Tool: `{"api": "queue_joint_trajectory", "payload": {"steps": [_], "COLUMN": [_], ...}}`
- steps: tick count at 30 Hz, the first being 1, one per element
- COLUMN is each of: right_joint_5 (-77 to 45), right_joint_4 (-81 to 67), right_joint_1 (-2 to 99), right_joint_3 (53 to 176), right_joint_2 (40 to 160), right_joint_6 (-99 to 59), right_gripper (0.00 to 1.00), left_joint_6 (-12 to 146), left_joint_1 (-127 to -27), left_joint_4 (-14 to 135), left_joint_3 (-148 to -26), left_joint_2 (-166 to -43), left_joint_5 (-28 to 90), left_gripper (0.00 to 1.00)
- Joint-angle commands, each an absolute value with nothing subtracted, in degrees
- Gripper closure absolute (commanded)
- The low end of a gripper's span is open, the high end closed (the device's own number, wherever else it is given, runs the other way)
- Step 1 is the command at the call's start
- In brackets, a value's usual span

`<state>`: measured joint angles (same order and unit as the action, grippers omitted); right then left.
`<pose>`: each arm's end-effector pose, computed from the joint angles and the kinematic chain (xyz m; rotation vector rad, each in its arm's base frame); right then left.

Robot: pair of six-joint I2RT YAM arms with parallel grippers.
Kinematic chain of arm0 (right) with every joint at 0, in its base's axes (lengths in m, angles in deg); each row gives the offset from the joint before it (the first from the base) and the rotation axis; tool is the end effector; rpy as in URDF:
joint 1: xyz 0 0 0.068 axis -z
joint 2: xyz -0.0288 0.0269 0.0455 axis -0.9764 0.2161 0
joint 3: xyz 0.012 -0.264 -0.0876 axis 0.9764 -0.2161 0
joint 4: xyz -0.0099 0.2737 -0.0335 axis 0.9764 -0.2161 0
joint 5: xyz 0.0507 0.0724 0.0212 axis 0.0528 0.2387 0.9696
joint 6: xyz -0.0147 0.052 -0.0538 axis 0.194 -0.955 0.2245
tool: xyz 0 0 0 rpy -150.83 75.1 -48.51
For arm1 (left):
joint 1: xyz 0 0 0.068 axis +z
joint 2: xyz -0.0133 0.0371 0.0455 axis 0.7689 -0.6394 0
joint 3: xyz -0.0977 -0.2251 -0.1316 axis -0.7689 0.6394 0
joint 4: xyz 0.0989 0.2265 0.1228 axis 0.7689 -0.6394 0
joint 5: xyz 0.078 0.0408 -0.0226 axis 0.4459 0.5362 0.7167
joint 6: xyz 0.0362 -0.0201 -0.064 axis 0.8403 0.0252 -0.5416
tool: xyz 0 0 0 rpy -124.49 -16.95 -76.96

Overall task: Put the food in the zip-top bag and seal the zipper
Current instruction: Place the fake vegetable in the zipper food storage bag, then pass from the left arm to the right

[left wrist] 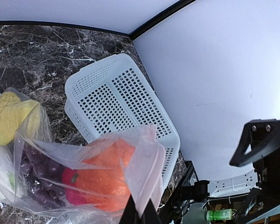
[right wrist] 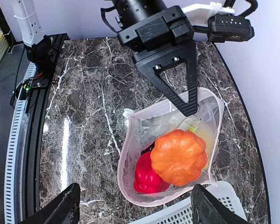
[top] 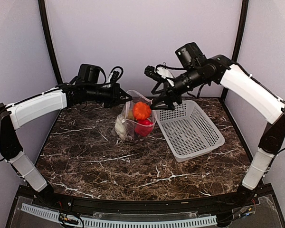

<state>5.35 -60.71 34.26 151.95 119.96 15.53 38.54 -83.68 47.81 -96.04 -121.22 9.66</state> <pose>0.2772 0.3036 0.4015 -1.5537 1.7078 0.7089 0.3312 -0.2565 0.3453 0.2504 2.1323 -1.3048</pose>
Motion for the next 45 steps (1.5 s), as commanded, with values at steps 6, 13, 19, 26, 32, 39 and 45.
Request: {"api": "queue_joint_trajectory", "payload": {"steps": [6,13,19,26,32,39,45], "right_joint_5": [6.95,5.49,0.05,-6.01,-10.79,-16.43,-17.88], "right_joint_4": [-64.65,-66.92,-68.00,-70.83,-70.00,-69.78,-69.63], "right_joint_1": [33.20,31.15,30.18,28.83,27.43,25.39,22.43], "right_joint_3": [145.61,147.69,148.55,148.52,149.05,150.12,157.97], "right_joint_2": [118.74,122.30,125.70,128.26,130.18,130.18,125.74], "right_joint_6": [36.67,40.53,42.43,45.40,44.94,46.59,47.61], "right_gripper": [0.40,0.47,0.46,0.53,0.73,1.00,1.00], "left_joint_6": [38.80,38.67,38.79,39.22,39.58,40.00,41.55], "left_joint_1": [-82.86,-82.86,-82.86,-82.86,-82.86,-82.86,-82.88], "left_joint_4": [48.95,49.05,49.08,49.11,49.33,49.22,41.67], "left_joint_3": [-95.53,-95.14,-94.85,-94.09,-92.93,-92.00,-97.51], "left_joint_2": [-120.48,-120.28,-119.77,-118.59,-117.87,-117.27,-118.39], "left_joint_5": [7.36,7.12,6.61,6.66,6.57,6.36,4.15], "left_gripper": [0.99,0.99,0.99,0.99,0.99,0.99,0.99]}}
